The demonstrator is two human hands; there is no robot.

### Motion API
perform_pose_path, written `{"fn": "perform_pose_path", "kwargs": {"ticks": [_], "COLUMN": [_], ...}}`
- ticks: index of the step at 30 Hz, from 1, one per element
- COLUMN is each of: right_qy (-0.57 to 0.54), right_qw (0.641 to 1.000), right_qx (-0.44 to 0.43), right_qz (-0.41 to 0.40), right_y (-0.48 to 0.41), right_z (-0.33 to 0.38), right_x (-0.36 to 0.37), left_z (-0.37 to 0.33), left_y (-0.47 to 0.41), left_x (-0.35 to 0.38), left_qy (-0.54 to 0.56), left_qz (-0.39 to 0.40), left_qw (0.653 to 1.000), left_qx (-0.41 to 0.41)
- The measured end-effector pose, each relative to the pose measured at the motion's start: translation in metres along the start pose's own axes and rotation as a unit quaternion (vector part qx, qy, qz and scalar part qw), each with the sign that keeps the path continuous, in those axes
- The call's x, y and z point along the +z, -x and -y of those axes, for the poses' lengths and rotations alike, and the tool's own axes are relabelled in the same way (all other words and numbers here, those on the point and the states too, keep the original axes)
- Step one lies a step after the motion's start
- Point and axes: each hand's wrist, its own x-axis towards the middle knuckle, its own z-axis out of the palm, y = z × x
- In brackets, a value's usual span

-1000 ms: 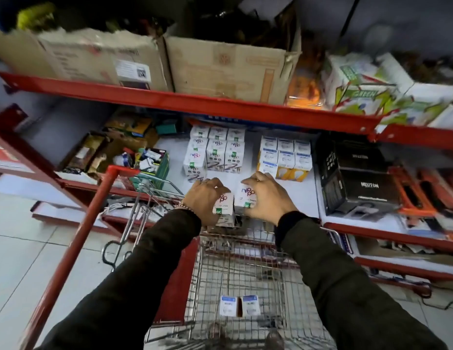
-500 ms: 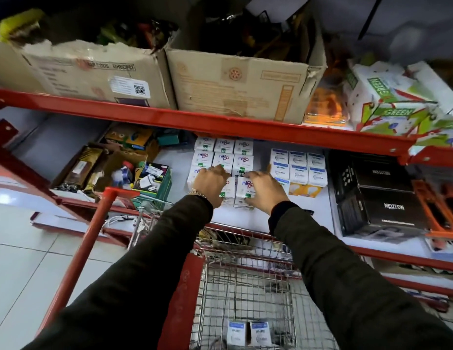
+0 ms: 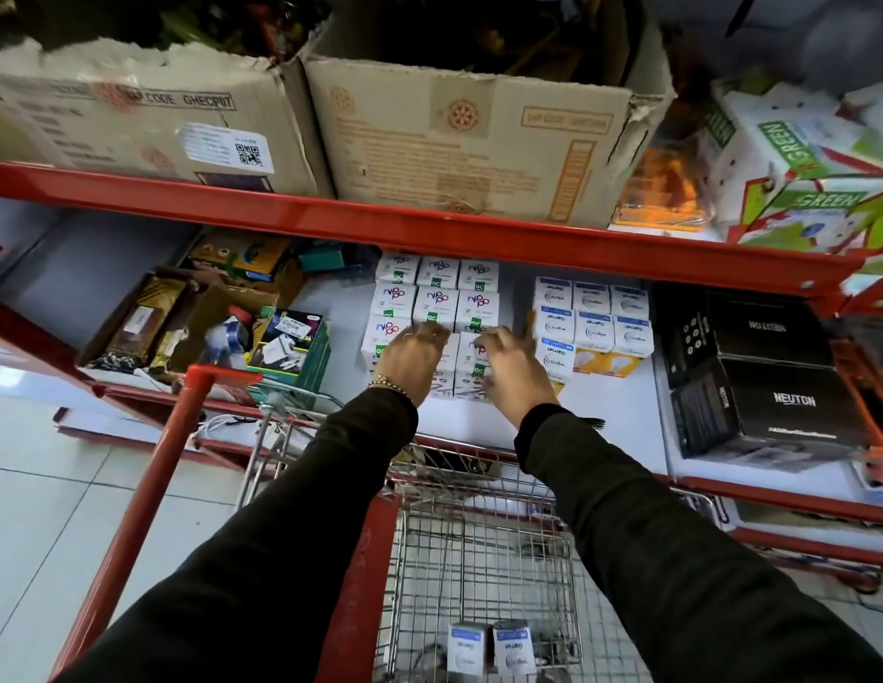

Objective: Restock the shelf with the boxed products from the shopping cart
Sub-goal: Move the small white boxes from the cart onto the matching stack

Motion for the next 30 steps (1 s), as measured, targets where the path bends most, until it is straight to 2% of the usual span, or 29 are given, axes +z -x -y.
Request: {"fn": "perform_pose_path", "kwargs": {"ticks": [13,20,23,26,30], "right_qy": [0.018,0.009,-0.008,-0.03,-0.033], "right_qw": [0.999,0.999,0.998,0.996,0.995], "right_qx": [-0.019,-0.027,-0.031,-0.032,-0.023], "right_qz": [-0.048,-0.04,-0.044,-0.074,-0.097], "right_y": [-0.009,0.004,0.019,0.039,0.072], "right_z": [0.002,0.002,0.003,0.003,0.001], "right_x": [0.004,0.005,0.0,-0.006,-0.002], "left_z": [0.004,0.005,0.001,-0.01,-0.03], "left_y": [-0.002,0.005,0.015,0.033,0.07], "left_x": [0.019,0.035,0.033,0.023,0.016], "left_qy": [-0.013,-0.025,-0.012,0.031,0.051], "left_qz": [-0.053,-0.071,-0.064,-0.093,-0.117], "left_qw": [0.999,0.997,0.998,0.995,0.992], "left_qx": [0.006,0.026,0.018,-0.003,0.022]}}
